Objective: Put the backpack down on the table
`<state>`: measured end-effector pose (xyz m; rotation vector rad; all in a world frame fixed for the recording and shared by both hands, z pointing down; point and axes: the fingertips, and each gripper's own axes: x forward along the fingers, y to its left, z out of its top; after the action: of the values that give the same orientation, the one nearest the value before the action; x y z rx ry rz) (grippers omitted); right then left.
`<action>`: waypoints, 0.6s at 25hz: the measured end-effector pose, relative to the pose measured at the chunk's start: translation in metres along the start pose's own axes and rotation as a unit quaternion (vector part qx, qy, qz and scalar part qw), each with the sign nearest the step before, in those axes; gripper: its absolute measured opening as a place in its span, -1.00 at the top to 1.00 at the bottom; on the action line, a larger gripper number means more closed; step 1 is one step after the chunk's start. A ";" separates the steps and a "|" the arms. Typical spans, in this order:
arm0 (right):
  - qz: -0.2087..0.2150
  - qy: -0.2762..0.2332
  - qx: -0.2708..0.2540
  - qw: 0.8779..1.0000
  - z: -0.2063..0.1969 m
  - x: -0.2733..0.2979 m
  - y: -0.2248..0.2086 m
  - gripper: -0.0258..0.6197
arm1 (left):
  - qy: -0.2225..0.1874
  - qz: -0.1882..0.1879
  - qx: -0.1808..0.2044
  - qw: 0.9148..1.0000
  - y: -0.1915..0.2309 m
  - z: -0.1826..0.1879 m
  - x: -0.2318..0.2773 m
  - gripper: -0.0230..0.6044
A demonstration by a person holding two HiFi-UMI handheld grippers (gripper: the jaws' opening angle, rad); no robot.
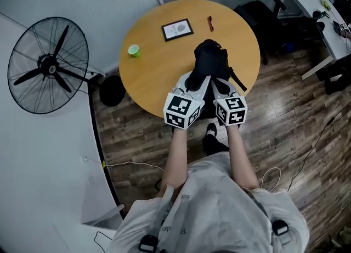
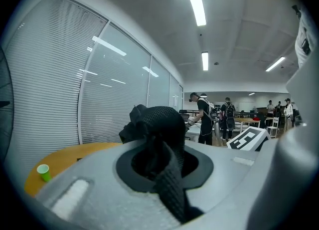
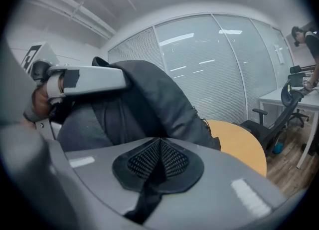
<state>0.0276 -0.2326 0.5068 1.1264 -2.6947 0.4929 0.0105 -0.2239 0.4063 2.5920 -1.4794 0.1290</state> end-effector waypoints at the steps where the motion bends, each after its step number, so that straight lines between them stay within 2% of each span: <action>1: 0.006 0.003 0.003 1.000 -0.002 0.009 -0.003 0.92 | 0.003 0.004 -0.005 1.000 0.008 -0.003 0.005 0.78; 8: 0.050 0.035 0.011 0.998 -0.012 0.074 -0.012 0.92 | 0.029 0.042 -0.028 0.998 0.069 -0.024 0.034 0.78; 15: 0.100 0.069 0.026 0.992 -0.030 0.129 -0.002 0.92 | 0.058 0.086 -0.050 0.993 0.126 -0.048 0.036 0.78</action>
<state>-0.0604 -0.3077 0.5720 0.8043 -2.7000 0.6496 -0.0796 -0.3092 0.4706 2.3360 -1.6206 0.2146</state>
